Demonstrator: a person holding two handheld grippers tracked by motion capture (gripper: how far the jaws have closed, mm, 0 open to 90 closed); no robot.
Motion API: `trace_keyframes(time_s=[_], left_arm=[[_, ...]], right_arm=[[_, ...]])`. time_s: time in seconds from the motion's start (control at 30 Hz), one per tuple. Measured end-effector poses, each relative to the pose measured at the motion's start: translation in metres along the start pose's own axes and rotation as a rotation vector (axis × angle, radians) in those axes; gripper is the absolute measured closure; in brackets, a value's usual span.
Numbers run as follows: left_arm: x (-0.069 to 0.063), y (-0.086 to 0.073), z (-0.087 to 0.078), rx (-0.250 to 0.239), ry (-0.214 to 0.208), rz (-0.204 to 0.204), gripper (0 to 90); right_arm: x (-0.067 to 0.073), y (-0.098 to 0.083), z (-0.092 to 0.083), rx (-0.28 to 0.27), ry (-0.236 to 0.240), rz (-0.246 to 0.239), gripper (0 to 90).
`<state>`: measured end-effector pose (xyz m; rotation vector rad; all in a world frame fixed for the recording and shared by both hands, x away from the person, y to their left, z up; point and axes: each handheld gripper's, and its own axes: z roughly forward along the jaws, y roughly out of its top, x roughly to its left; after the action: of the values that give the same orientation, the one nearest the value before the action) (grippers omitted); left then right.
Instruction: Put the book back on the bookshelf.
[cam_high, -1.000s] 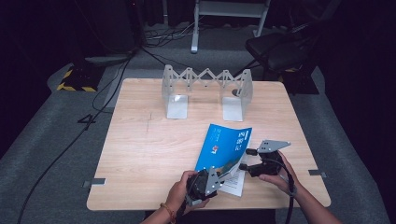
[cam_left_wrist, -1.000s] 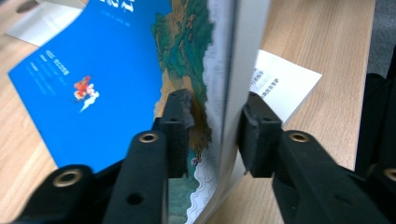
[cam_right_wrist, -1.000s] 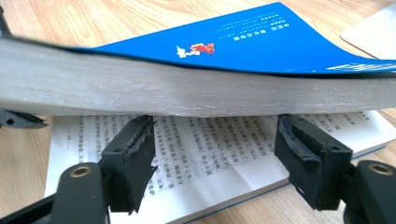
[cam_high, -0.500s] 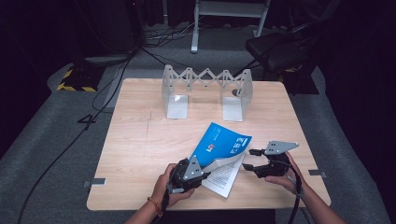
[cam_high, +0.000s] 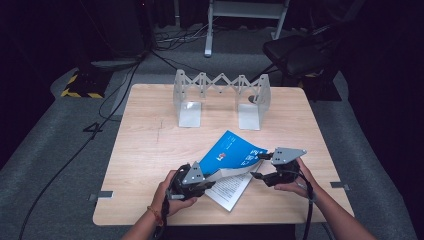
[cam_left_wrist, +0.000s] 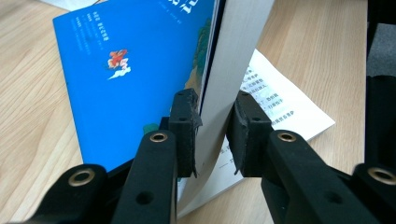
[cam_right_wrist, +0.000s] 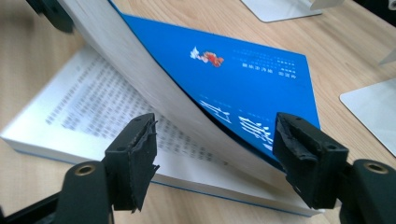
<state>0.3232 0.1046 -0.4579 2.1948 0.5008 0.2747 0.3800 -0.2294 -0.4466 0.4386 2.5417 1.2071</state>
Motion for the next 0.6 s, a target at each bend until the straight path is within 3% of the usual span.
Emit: trace_keyframes(time_s=[0.07, 0.2, 0.27, 0.4, 0.6], left_arm=[[0.006, -0.003, -0.003, -0.001, -0.01, -0.009, 71.5], [0.012, -0.009, -0.006, 0.005, -0.015, -0.015, 69.7], [0.019, -0.013, -0.009, 0.004, -0.021, -0.023, 69.0], [0.026, -0.015, -0.013, -0.007, -0.023, -0.031, 68.7], [0.026, -0.016, -0.015, -0.011, -0.011, -0.034, 67.8]], right_arm=[[-0.005, -0.004, 0.007, 0.022, 0.0, -0.022, 30.7], [-0.014, -0.013, 0.019, 0.019, 0.013, -0.002, 29.5], [-0.014, -0.015, 0.024, 0.023, 0.007, -0.052, 30.7], [-0.012, -0.013, 0.025, 0.018, -0.022, -0.106, 36.4], [-0.006, -0.008, 0.031, 0.006, -0.039, -0.191, 53.7]])
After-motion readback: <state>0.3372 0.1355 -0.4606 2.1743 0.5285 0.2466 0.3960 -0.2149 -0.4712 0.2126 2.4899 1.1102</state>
